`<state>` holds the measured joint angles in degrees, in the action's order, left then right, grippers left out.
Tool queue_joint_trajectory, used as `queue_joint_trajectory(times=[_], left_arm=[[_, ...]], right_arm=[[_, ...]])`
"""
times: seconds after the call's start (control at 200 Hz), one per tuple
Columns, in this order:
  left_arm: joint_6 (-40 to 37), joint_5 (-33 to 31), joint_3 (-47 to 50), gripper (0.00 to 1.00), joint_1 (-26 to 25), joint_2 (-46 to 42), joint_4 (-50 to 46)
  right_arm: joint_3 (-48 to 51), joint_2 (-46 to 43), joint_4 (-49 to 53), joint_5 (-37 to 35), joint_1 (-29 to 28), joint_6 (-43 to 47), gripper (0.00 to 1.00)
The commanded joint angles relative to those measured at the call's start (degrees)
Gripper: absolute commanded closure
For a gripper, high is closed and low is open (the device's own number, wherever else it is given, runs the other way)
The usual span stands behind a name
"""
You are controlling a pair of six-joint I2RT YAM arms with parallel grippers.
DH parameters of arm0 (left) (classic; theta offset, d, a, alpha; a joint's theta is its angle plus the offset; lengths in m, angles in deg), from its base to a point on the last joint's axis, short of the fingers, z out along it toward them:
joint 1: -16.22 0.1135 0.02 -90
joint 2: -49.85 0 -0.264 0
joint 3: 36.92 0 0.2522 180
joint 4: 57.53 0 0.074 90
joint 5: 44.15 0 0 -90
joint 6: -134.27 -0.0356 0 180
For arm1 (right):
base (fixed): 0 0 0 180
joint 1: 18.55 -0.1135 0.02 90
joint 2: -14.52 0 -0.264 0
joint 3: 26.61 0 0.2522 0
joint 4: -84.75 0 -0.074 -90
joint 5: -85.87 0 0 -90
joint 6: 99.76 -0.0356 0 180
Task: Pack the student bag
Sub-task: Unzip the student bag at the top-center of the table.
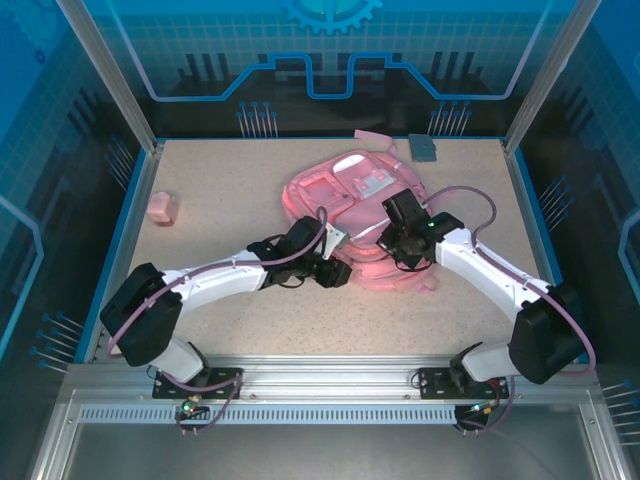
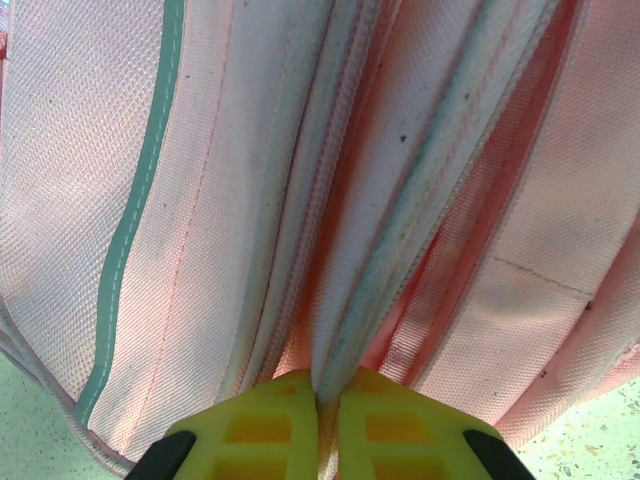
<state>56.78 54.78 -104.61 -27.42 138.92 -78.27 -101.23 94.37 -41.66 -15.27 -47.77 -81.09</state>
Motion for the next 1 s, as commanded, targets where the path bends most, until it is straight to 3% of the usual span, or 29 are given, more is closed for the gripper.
queue_joint_trajectory(times=[0.0,0.46,0.62,0.895,0.995], left_arm=[[0.9,1.5,-1.4,0.56,0.0,2.3,2.2],[1.5,4.8,-2.5,0.53,0.0,6.6,7.8],[1.4,0.9,-3.5,0.63,0.0,7.9,7.8],[-1.4,-6.0,-2.0,0.96,0.1,6.0,6.1],[-2.2,-7.8,-1.0,1.00,1.0,4.8,3.7]], right_arm=[[-2.1,0.1,-0.1,0.3,0.0,1.0,0.91],[-2.2,-0.1,-0.2,0.5,0.1,1.0,0.91],[-1.9,-0.3,-0.1,0.3,0.1,0.9,0.91],[-1.7,-1.0,0.8,-1.8,0.3,1.4,0.92],[-1.3,-1.5,1.1,-3.3,0.5,1.7,0.93]])
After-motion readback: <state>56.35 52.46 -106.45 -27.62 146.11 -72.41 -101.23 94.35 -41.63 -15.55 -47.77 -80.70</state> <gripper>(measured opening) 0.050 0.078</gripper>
